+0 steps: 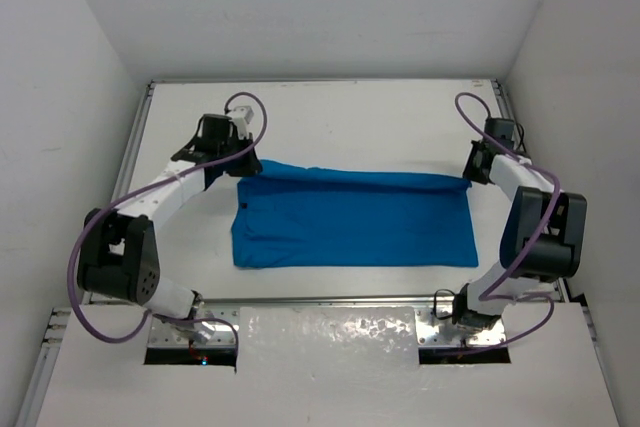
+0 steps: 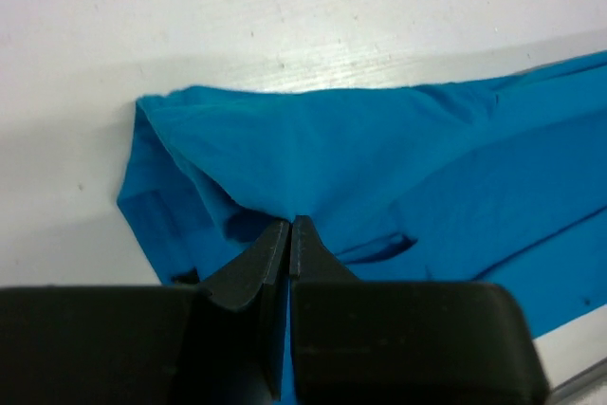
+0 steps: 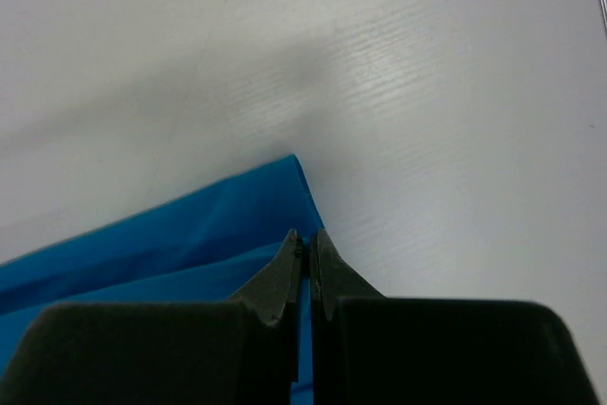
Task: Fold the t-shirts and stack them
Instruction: Fold the other side of the tshirt into a rectangle
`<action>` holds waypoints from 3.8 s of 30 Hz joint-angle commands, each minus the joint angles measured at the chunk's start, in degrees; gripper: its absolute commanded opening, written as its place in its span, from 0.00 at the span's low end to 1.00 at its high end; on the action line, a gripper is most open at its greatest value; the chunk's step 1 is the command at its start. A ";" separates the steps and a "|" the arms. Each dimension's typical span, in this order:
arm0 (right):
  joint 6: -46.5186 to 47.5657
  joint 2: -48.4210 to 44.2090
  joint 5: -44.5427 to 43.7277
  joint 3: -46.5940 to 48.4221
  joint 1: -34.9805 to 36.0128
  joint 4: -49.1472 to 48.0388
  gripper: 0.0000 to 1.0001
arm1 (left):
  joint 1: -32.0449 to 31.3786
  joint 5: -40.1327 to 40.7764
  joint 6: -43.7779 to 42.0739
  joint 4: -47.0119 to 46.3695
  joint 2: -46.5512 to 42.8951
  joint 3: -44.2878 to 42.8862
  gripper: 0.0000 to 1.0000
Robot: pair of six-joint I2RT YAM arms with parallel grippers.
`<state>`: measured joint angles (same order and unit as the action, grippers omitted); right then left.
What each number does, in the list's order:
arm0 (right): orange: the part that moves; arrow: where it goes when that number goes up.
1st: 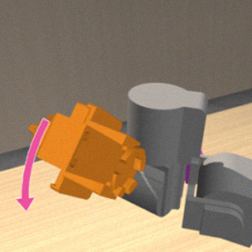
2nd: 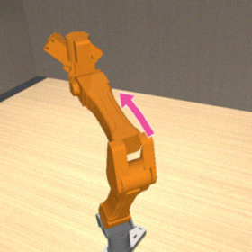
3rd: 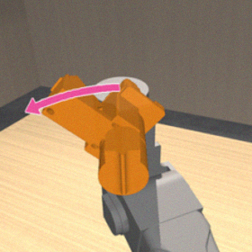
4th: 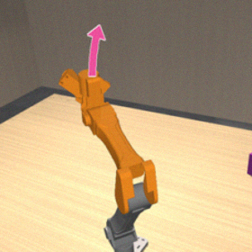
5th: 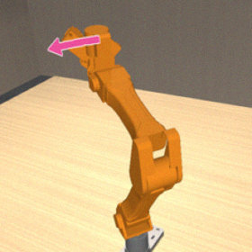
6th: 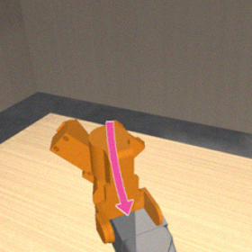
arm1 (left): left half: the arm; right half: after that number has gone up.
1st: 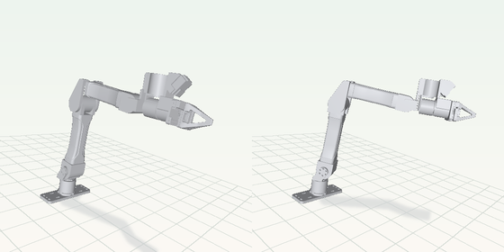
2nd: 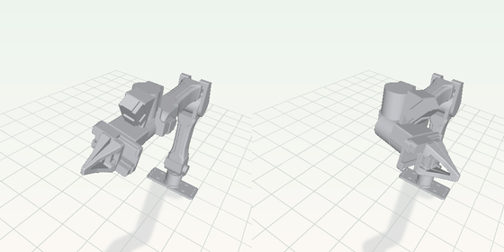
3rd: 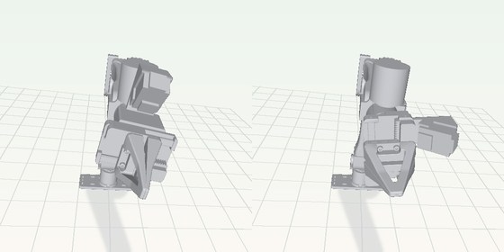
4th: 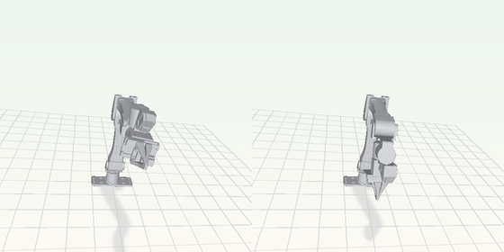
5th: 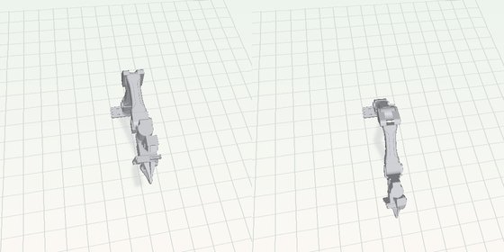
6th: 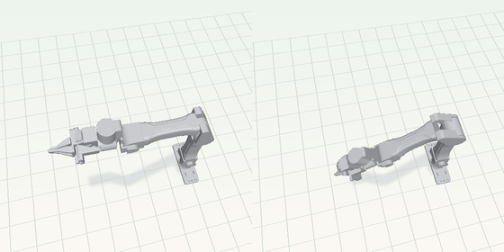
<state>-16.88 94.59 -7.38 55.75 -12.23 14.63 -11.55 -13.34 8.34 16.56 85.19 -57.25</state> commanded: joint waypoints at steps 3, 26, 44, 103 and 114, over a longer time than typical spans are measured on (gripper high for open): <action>0.45 -6.08 -1.58 -4.06 -0.16 -1.19 0.00 | 0.13 -1.94 2.73 -0.21 -5.29 3.72 0.00; 0.36 -10.38 -4.66 -10.66 -0.16 2.59 0.22 | -0.75 -8.10 5.37 0.93 -16.01 18.85 0.25; -4.56 -6.27 -0.55 -2.76 -0.16 7.51 0.38 | -0.84 0.51 6.43 6.64 -2.32 5.32 0.44; -2.10 -1.35 2.19 0.32 -0.43 16.48 0.37 | 0.30 14.49 6.87 16.49 9.81 -10.67 0.46; -0.34 11.85 7.11 12.28 -2.36 13.15 0.42 | 1.18 11.23 4.14 18.16 22.47 -20.79 0.46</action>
<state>-18.55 105.30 -1.74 65.84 -14.11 28.97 -10.76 -1.19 13.91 34.87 107.31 -74.65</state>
